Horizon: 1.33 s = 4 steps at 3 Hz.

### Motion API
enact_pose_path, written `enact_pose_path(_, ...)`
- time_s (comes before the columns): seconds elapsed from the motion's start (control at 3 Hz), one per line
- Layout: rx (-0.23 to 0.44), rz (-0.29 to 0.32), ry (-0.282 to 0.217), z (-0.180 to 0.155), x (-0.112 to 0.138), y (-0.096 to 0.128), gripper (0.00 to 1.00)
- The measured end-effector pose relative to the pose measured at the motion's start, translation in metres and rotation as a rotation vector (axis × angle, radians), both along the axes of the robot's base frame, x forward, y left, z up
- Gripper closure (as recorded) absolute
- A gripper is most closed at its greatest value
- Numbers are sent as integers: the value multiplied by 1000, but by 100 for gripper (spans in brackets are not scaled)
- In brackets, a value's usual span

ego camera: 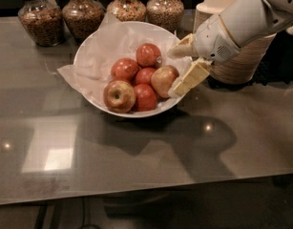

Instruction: Pick apple from white bowl

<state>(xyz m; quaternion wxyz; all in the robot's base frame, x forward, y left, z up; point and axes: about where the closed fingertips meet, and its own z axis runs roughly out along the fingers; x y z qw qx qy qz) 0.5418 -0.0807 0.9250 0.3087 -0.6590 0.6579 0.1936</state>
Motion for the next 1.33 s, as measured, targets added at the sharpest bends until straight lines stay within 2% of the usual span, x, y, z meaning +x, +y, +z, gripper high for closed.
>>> enact_pose_path(1.33,-41,31,58,-20,12,18,27)
